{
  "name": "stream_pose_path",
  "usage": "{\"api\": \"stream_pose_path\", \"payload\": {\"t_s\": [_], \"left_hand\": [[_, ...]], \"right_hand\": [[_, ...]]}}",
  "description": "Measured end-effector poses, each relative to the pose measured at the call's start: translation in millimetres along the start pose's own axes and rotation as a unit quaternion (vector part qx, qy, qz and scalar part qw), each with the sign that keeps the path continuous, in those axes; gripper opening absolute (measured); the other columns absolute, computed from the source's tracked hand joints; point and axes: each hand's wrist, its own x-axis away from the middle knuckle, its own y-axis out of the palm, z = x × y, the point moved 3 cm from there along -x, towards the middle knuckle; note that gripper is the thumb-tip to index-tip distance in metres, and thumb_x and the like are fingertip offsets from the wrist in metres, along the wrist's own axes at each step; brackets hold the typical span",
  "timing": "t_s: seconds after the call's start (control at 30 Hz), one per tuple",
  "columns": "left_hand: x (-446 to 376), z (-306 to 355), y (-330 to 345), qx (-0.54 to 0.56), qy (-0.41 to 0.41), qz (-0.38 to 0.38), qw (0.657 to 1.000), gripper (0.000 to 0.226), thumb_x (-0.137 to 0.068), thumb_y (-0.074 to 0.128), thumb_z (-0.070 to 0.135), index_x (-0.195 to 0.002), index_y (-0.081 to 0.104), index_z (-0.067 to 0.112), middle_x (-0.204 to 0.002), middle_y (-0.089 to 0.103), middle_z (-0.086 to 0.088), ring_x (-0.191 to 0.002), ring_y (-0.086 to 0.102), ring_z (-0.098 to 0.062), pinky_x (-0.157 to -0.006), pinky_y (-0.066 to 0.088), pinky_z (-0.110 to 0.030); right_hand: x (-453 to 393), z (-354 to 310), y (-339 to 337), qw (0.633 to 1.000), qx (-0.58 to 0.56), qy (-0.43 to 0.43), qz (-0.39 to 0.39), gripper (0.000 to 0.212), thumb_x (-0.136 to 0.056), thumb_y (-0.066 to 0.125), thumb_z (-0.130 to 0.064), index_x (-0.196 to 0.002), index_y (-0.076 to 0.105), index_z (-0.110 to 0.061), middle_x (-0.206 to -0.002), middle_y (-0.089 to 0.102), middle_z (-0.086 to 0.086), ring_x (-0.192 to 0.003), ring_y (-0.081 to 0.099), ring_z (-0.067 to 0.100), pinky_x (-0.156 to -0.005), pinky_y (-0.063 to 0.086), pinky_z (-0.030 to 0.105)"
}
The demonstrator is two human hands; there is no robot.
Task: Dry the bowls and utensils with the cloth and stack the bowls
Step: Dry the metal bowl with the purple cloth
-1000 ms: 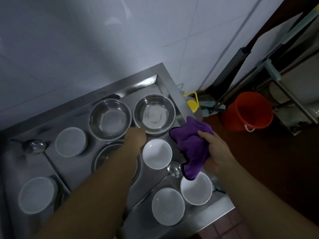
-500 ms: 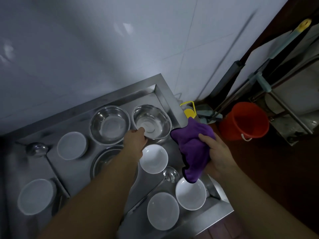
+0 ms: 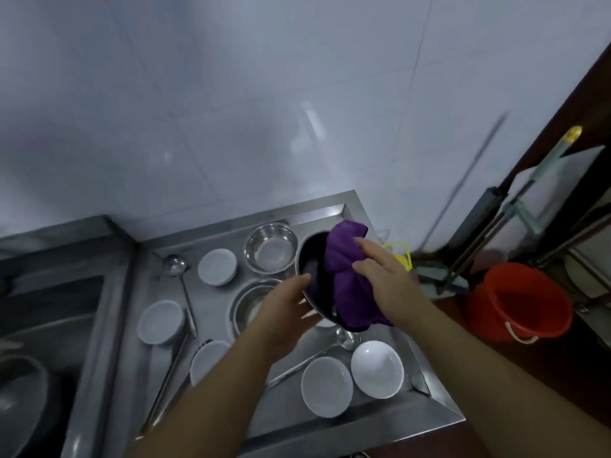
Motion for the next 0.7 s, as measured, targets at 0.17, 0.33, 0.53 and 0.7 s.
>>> {"api": "stream_pose_path", "payload": {"t_s": [0.17,0.33,0.53,0.7], "left_hand": [[80,3,9,-0.01,0.072,-0.045,0.996,0.068,-0.086,0.07,0.039,-0.146,0.056,0.008,-0.14,0.065,-0.025,-0.131,0.061,-0.045,-0.105,0.054,-0.06],[135,7,7,0.012,0.157,-0.069,0.985,0.059,-0.083,0.076,0.034,-0.14,0.062,0.036,-0.134,0.071,-0.014,-0.11,0.075,-0.03,-0.082,0.062,-0.045],[168,35,-3,-0.009,0.276,-0.039,0.96,0.058,-0.093,0.067,0.02,-0.147,0.054,0.036,-0.132,0.072,-0.014,-0.112,0.074,-0.035,-0.083,0.063,-0.046],[195,72,-23,-0.036,0.352,-0.02,0.935,0.073,-0.084,0.07,0.021,-0.148,0.049,0.048,-0.123,0.075,-0.015,-0.115,0.072,-0.038,-0.096,0.06,-0.058]], "right_hand": [[48,-29,25,0.959,0.207,-0.11,-0.163,0.051,-0.093,0.052,-0.032,-0.124,0.055,-0.072,-0.112,0.069,-0.034,-0.11,0.06,-0.012,-0.087,0.04,-0.001],[71,-65,40,0.851,0.369,-0.317,-0.197,0.048,-0.098,0.062,-0.022,-0.145,0.057,-0.021,-0.144,0.06,0.0,-0.132,0.05,0.012,-0.114,0.024,0.009],[72,-108,66,0.794,0.492,-0.35,-0.066,0.043,-0.108,0.052,-0.028,-0.15,0.054,-0.017,-0.141,0.059,0.006,-0.12,0.056,0.033,-0.107,0.044,0.046],[77,-129,117,0.802,0.541,-0.255,-0.008,0.032,-0.11,0.039,-0.021,-0.132,0.054,-0.003,-0.131,0.055,0.02,-0.107,0.057,0.042,-0.087,0.046,0.051]]}}
